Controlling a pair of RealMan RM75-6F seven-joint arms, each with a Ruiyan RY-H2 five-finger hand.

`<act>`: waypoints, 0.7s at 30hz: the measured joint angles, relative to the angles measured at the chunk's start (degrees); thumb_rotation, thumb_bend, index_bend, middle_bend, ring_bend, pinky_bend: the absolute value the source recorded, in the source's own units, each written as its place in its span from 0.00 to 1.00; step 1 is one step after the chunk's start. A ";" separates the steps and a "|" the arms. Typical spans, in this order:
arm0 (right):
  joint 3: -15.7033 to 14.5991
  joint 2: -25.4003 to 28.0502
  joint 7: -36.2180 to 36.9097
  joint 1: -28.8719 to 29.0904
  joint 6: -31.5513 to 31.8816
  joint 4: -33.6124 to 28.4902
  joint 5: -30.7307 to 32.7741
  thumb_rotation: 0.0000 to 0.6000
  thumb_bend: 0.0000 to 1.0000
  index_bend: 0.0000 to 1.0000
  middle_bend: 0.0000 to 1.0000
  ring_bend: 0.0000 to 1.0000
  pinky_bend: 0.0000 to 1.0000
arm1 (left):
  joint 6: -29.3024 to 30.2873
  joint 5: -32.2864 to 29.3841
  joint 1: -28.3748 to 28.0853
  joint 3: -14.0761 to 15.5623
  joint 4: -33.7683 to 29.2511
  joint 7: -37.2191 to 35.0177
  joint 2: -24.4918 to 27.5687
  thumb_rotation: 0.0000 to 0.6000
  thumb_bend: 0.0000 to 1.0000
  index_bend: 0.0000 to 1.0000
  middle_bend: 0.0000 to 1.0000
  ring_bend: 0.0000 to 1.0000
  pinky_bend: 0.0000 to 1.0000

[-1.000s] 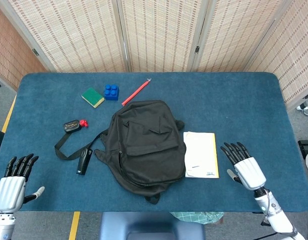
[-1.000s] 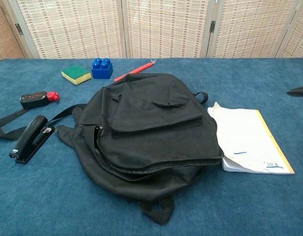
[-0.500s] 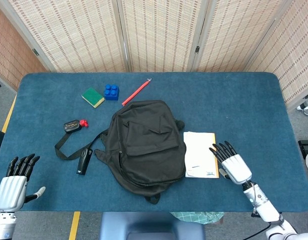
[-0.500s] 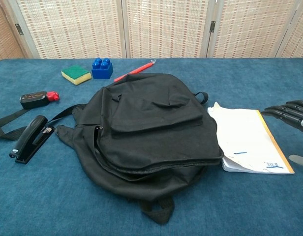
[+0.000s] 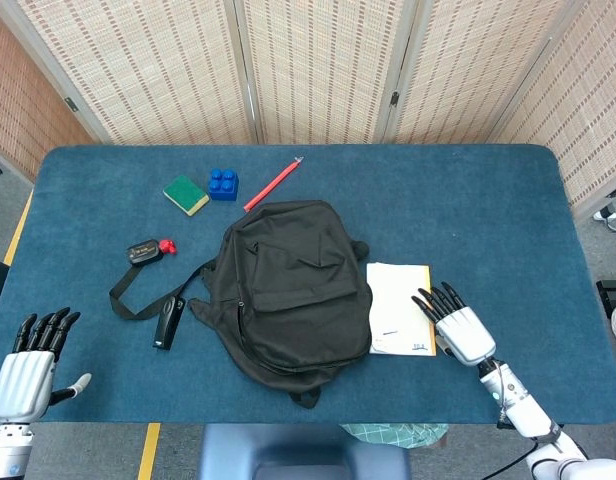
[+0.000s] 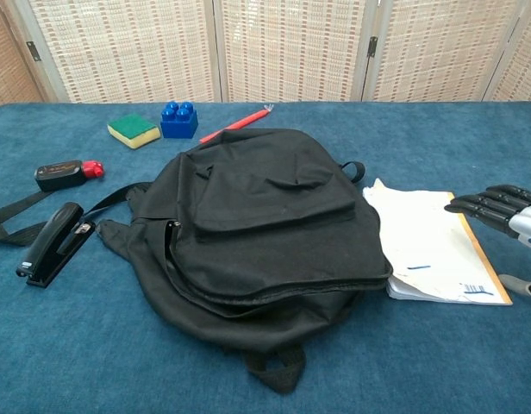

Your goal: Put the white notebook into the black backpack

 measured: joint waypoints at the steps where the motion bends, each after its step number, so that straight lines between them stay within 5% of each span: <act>1: -0.07 0.05 0.02 -0.01 0.03 -0.02 0.10 1.00 0.33 0.06 0.08 0.09 0.03 | -0.05 -0.03 -0.01 0.00 0.03 -0.01 -0.03 1.00 0.22 0.14 0.11 0.12 0.00; 21: 0.05 -2.22 0.25 2.05 2.52 0.35 0.43 1.00 0.34 0.09 0.14 0.14 0.05 | -0.19 -0.15 0.05 0.07 0.63 -0.39 -0.33 1.00 0.22 0.14 0.11 0.12 0.00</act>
